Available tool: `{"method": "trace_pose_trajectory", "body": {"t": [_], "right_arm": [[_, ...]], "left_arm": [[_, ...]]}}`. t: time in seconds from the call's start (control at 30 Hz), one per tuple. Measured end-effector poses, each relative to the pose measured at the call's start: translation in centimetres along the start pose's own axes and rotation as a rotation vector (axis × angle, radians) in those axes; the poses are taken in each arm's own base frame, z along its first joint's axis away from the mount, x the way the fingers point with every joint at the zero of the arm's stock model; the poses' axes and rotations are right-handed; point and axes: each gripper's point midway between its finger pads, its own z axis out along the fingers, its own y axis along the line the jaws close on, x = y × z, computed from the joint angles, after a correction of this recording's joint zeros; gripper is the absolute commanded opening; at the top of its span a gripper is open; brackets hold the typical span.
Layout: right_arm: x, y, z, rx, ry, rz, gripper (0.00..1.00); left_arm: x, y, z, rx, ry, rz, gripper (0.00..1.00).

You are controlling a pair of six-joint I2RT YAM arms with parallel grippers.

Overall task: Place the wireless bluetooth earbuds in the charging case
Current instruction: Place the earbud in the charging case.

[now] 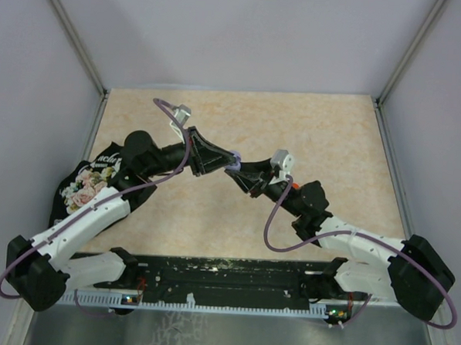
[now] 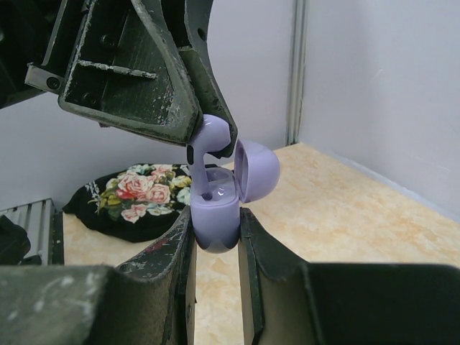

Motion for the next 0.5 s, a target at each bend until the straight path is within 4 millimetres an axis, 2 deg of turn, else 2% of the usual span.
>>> {"method": "trace_pose_trajectory", "body": {"t": [0.5], "right_arm": [[-0.30, 0.03, -0.03, -0.002, -0.007, -0.009, 0.00]], "left_arm": [[-0.03, -0.26, -0.63, -0.025, 0.004, -0.009, 0.13]]}}
